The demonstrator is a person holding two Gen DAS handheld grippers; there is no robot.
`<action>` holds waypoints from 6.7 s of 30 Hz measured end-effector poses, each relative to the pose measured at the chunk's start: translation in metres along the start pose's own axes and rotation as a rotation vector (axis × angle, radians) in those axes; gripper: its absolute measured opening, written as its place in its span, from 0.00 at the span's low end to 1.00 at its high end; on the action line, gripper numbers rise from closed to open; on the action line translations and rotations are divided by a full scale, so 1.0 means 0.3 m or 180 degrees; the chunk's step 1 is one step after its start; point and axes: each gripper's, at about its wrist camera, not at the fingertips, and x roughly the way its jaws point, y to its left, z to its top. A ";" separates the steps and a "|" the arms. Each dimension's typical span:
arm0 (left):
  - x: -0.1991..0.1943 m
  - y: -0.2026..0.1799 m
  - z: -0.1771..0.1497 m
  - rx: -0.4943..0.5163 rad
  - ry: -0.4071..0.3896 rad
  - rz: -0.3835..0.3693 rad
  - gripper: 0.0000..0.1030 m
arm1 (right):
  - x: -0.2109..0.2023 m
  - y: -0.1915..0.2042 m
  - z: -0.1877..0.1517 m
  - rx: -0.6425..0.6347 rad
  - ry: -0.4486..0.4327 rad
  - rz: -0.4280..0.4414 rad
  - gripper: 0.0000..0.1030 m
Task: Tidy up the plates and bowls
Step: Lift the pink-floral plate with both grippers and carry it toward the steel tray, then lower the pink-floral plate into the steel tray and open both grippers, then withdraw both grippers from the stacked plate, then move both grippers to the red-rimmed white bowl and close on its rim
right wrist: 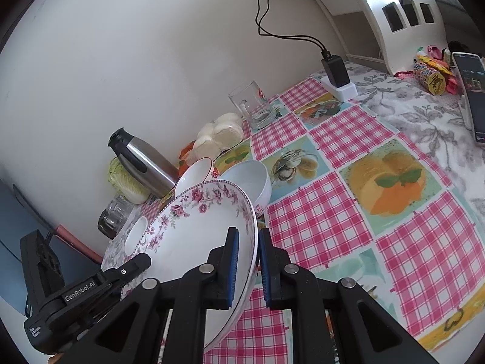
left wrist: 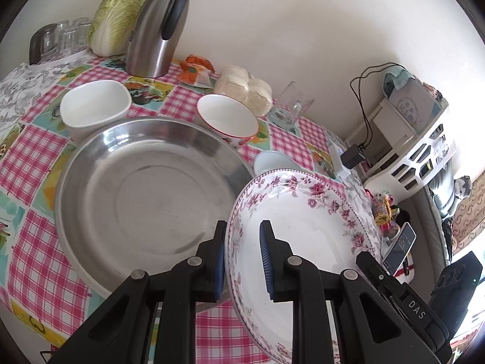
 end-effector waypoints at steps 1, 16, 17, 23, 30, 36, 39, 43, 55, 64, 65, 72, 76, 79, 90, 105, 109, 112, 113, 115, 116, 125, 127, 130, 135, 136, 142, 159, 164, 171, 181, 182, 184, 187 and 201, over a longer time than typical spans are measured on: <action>-0.002 0.016 0.004 -0.0019 -0.0001 0.0008 0.21 | 0.009 0.012 -0.004 -0.0001 0.0016 0.0010 0.14; -0.044 0.225 0.077 -0.0419 -0.0107 0.0174 0.21 | 0.151 0.181 -0.062 -0.0156 0.0213 0.0124 0.14; -0.048 0.241 0.081 -0.0458 -0.0116 0.0179 0.21 | 0.162 0.193 -0.065 -0.0173 0.0224 0.0130 0.14; -0.047 0.314 0.106 -0.0671 -0.0147 0.0151 0.21 | 0.217 0.249 -0.069 -0.0225 0.0261 0.0184 0.14; -0.032 0.355 0.153 -0.0791 -0.0205 0.0174 0.21 | 0.283 0.282 -0.073 -0.0268 0.0320 0.0167 0.14; 0.008 0.389 0.173 -0.0879 -0.0154 0.0220 0.21 | 0.339 0.299 -0.070 -0.0283 0.0375 0.0113 0.15; 0.030 0.402 0.172 -0.0915 -0.0112 0.0260 0.21 | 0.361 0.302 -0.073 -0.0311 0.0409 0.0071 0.15; 0.061 0.422 0.169 -0.0981 -0.0044 0.0282 0.21 | 0.386 0.301 -0.081 -0.0314 0.0455 -0.0001 0.15; 0.114 0.429 0.159 -0.0956 0.0053 0.0484 0.21 | 0.409 0.307 -0.098 -0.0392 0.0511 -0.0123 0.17; 0.114 0.427 0.163 -0.0903 -0.0006 0.0676 0.24 | 0.421 0.321 -0.109 -0.0523 0.0579 -0.0183 0.20; 0.114 0.428 0.163 -0.0896 -0.0007 0.0683 0.25 | 0.422 0.324 -0.110 -0.0545 0.0585 -0.0177 0.21; 0.119 0.413 0.168 -0.0823 0.0034 0.0696 0.32 | 0.417 0.358 -0.123 -0.0714 0.0589 -0.0131 0.45; 0.114 0.397 0.171 -0.0758 0.0027 0.0673 0.42 | 0.394 0.368 -0.116 -0.0748 0.0489 -0.0148 0.64; 0.105 0.390 0.174 -0.0729 0.0018 0.0704 0.43 | 0.365 0.363 -0.100 -0.0733 0.0385 -0.0130 0.65; 0.024 0.333 0.211 -0.0539 -0.0146 0.0914 0.74 | 0.305 0.338 -0.051 -0.0596 0.0201 -0.0220 0.77; 0.028 0.336 0.201 -0.0126 -0.0117 0.1922 1.00 | 0.303 0.325 -0.056 -0.0701 0.0122 -0.0375 1.00; 0.029 0.331 0.208 -0.0072 -0.0146 0.1886 1.00 | 0.304 0.318 -0.056 -0.0687 0.0094 -0.0417 1.00; 0.027 0.317 0.215 -0.0018 -0.0217 0.1870 1.00 | 0.307 0.318 -0.059 -0.0695 0.0070 -0.0436 1.00; 0.025 0.309 0.218 0.0007 -0.0260 0.1854 1.00 | 0.307 0.317 -0.060 -0.0700 0.0059 -0.0442 1.00; 0.019 0.296 0.226 0.0060 -0.0356 0.1819 1.00 | 0.307 0.318 -0.061 -0.0717 0.0035 -0.0466 1.00; 0.014 0.290 0.230 0.0083 -0.0414 0.1811 1.00 | 0.306 0.319 -0.062 -0.0729 0.0023 -0.0476 1.00; 0.013 0.295 0.281 -0.0055 -0.0555 0.1475 1.00 | 0.282 0.307 -0.041 -0.0814 -0.0014 -0.0600 1.00; 0.016 0.306 0.298 -0.0128 -0.0534 0.1351 1.00 | 0.279 0.306 -0.036 -0.0800 -0.0023 -0.0605 1.00; 0.011 0.308 0.322 -0.0144 -0.0589 0.1256 1.00 | 0.281 0.309 -0.027 -0.0830 -0.0035 -0.0645 1.00; -0.019 0.319 0.381 -0.0184 -0.0802 0.1168 1.00 | 0.290 0.307 0.012 -0.0816 -0.0041 -0.0661 1.00; -0.024 0.322 0.392 -0.0209 -0.0843 0.1145 1.00 | 0.290 0.307 0.022 -0.0813 -0.0059 -0.0667 1.00; -0.009 0.336 0.439 -0.0300 -0.0889 0.0973 1.00 | 0.320 0.313 0.106 -0.0824 -0.0055 -0.0692 1.00; 0.216 0.236 0.588 0.0204 -0.0355 0.0487 1.00 | 0.588 0.349 0.376 -0.0692 0.0587 -0.0701 1.00; 0.289 0.192 0.646 0.0463 -0.0087 0.0491 1.00 | 0.675 0.371 0.403 -0.0875 0.0722 -0.0731 1.00; 0.399 0.143 0.676 0.0731 0.0057 0.0599 1.00 | 0.789 0.357 0.417 -0.0891 0.0975 -0.0810 1.00; 0.565 0.138 0.669 0.0762 0.0535 0.0791 1.00 | 0.901 0.342 0.394 -0.0959 0.1212 -0.0891 0.74; 0.582 0.144 0.664 0.0721 0.0608 0.0806 1.00 | 0.910 0.341 0.390 -0.0960 0.1236 -0.0888 0.71; 0.606 0.149 0.656 0.0686 0.0704 0.0798 0.98 | 0.925 0.338 0.382 -0.0963 0.1281 -0.0883 0.61; 0.636 0.147 0.640 0.0685 0.0845 0.0813 0.71 | 0.945 0.334 0.368 -0.0958 0.1342 -0.0875 0.46; 0.726 0.113 0.554 0.0761 0.1199 0.0813 0.10 | 0.998 0.344 0.321 -0.0967 0.1499 -0.0893 0.12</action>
